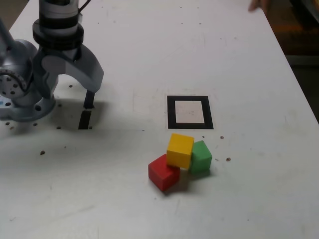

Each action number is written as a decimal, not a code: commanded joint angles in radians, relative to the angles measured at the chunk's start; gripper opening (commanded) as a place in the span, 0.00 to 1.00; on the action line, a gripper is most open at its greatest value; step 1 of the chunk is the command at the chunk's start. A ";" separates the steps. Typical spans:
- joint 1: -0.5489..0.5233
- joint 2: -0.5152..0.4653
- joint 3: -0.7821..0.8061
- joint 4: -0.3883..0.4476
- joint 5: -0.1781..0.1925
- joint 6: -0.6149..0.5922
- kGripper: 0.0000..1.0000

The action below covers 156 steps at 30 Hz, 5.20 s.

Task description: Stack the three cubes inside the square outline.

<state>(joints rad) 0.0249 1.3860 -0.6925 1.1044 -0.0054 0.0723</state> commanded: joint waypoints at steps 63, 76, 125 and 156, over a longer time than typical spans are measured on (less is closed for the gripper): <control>-0.619 0.718 -1.090 0.404 -0.012 -0.482 0.93; -0.603 0.763 -1.083 0.371 0.037 -0.476 0.80; -0.535 0.396 -0.497 0.088 0.077 -0.565 0.22; -0.497 0.474 -0.431 -0.058 0.028 -0.509 0.92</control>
<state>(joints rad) -0.4738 1.8751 -1.1110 1.0346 0.0194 -0.4368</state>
